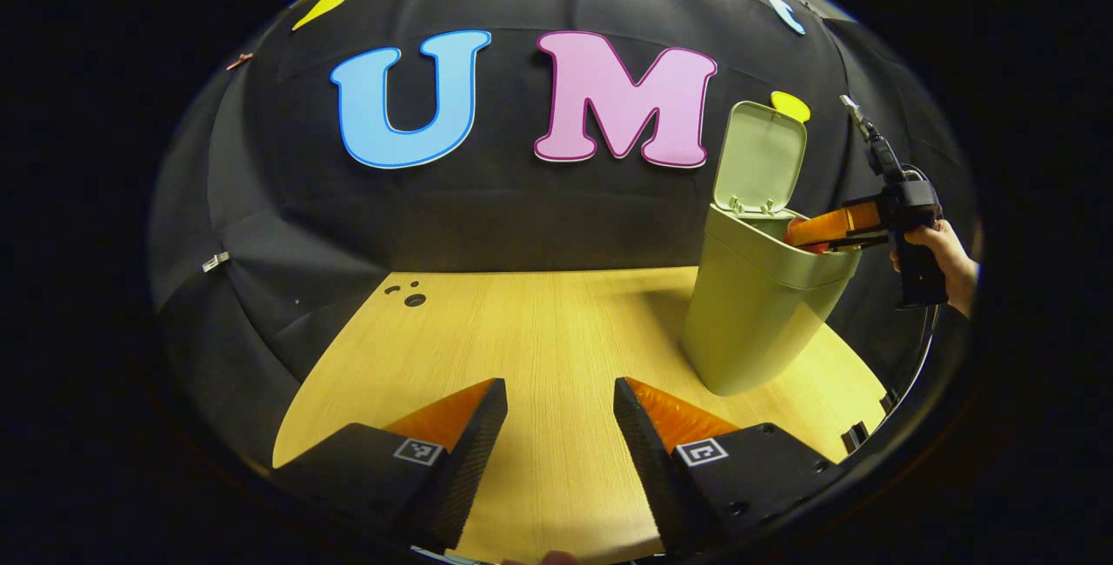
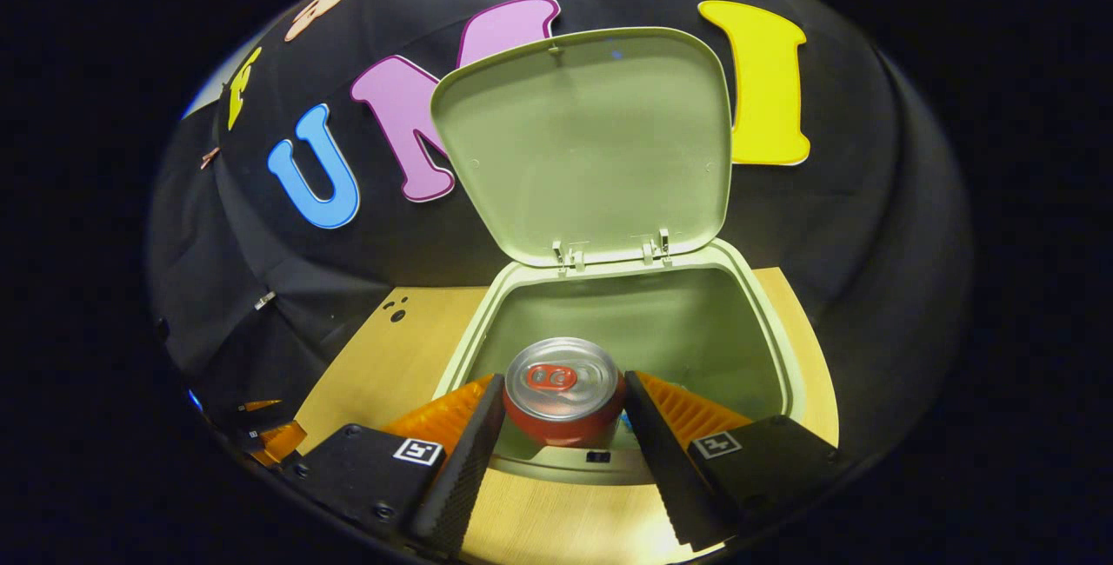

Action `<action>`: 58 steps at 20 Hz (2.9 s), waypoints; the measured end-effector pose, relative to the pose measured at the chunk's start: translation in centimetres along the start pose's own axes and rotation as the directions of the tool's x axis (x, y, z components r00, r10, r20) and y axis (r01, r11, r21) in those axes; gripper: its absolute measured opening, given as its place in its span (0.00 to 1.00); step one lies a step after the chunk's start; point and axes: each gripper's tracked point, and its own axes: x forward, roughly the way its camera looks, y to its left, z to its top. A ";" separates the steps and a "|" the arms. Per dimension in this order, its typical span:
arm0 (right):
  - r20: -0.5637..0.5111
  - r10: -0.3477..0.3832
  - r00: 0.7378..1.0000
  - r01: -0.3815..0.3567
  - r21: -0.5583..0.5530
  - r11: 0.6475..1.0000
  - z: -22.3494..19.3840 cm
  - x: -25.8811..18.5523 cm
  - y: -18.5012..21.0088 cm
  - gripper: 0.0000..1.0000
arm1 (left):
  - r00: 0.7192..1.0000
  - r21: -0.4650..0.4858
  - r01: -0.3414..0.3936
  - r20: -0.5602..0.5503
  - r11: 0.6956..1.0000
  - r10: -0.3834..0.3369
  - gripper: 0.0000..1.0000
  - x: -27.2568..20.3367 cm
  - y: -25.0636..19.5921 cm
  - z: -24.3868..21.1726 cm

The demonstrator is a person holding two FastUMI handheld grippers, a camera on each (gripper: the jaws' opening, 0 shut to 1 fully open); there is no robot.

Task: Press the lid of the desktop garbage bin to open it, pick up the crumpled paper on the desktop and throw it into the bin, then pick up the pop can on the desktop and drop it into the bin, and finally close the garbage bin lid.

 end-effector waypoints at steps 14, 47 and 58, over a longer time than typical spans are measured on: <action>0.102 0.020 0.995 -0.017 -0.033 0.999 3.3 -3.7 0.4 0.93 | 1.000 0.005 -0.008 0.023 1.000 0.008 0.82 -1.2 -1.9 0.6; 0.341 -0.129 0.931 0.165 -0.080 0.983 24.9 -0.7 0.8 0.98 | 0.999 -0.040 -0.022 0.032 0.999 0.024 0.82 -4.8 1.9 -0.6; 0.282 -0.113 0.953 0.152 -0.119 0.981 21.0 -2.9 0.9 0.98 | 1.000 -0.036 -0.003 0.028 0.999 0.004 0.82 -4.3 1.3 -0.7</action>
